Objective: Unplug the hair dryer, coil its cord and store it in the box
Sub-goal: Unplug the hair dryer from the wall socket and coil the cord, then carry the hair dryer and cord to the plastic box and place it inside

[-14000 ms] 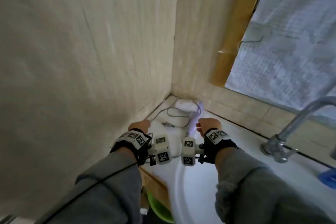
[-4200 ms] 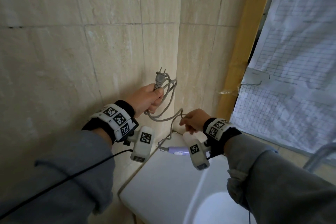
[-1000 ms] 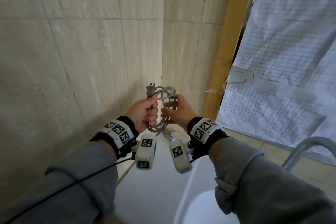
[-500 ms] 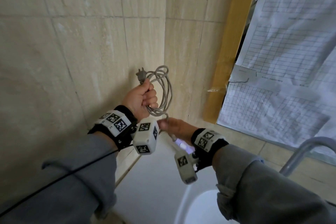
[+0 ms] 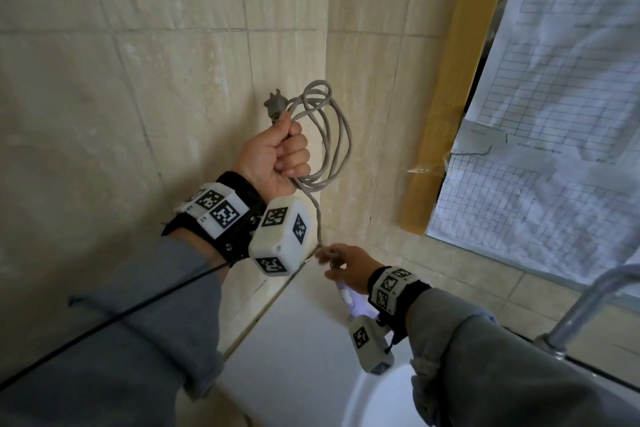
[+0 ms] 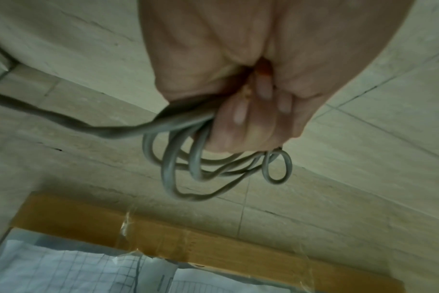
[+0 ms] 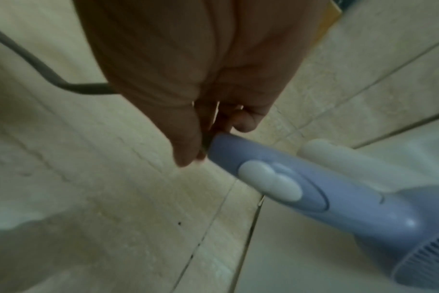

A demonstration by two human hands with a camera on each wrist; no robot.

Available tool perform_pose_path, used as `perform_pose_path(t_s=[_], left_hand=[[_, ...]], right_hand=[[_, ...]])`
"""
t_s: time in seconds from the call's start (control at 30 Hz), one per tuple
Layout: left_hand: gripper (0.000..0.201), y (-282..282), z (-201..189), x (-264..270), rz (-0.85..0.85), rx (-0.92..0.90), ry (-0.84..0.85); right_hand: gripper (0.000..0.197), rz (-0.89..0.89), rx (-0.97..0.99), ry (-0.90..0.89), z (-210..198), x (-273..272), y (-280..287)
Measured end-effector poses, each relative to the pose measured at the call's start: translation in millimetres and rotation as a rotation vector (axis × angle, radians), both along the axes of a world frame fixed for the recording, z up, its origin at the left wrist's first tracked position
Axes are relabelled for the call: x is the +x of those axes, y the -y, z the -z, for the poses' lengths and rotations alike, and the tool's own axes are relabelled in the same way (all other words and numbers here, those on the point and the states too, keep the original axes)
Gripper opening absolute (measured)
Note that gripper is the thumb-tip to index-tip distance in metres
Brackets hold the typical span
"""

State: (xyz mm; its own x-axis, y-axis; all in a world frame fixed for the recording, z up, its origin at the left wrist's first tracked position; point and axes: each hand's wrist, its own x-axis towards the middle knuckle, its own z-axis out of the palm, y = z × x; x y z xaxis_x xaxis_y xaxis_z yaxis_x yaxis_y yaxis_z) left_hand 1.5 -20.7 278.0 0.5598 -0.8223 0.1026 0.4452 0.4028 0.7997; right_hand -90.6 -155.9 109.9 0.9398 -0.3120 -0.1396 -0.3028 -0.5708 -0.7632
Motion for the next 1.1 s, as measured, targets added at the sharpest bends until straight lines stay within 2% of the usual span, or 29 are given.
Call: perform_pose_path(t_s=[0.1,0.2,0.27,0.3,0.43,0.53,0.6,0.73,0.83,0.9,1.03,1.1], left_hand=[[0.040,0,-9,-1,-0.009,-0.003,0.033],[0.041,-1,-20,-2,-0.016,-0.019,0.059],[0.041,-1,-27,-4,-0.014,-0.035,0.064],[0.041,0,-31,-6,-0.011,-0.044,0.066],[0.040,6,-46,-15,0.008,-0.065,0.089],[0.040,10,-55,-23,0.032,-0.076,0.114],[0.040,12,-62,-28,0.050,-0.082,0.128],[0.040,12,-75,-34,0.069,-0.096,0.160],[0.040,8,-80,-36,0.070,-0.103,0.169],[0.040,6,-82,-37,0.067,-0.105,0.171],[0.040,3,-84,-38,0.063,-0.110,0.174],[0.039,0,-83,-37,0.056,-0.108,0.174]], right_hand=[[0.024,-0.004,0.019,-0.027,-1,1,-3],[0.008,0.147,-0.103,0.045,-10,1,3],[0.016,0.201,-0.119,0.096,-16,-2,8],[0.017,0.172,-0.111,0.100,-19,-4,8],[0.026,-0.111,-0.100,-0.001,-30,-13,-4],[0.024,-0.250,-0.110,-0.092,-32,-16,-16],[0.038,-0.285,-0.128,-0.129,-32,-16,-24],[0.065,-0.289,-0.060,-0.085,-40,-17,-40],[0.074,-0.306,-0.031,-0.064,-46,-17,-50],[0.071,-0.327,-0.012,-0.058,-49,-17,-56],[0.044,-0.304,0.056,-0.086,-47,-18,-62],[0.038,-0.300,0.066,-0.117,-43,-19,-59]])
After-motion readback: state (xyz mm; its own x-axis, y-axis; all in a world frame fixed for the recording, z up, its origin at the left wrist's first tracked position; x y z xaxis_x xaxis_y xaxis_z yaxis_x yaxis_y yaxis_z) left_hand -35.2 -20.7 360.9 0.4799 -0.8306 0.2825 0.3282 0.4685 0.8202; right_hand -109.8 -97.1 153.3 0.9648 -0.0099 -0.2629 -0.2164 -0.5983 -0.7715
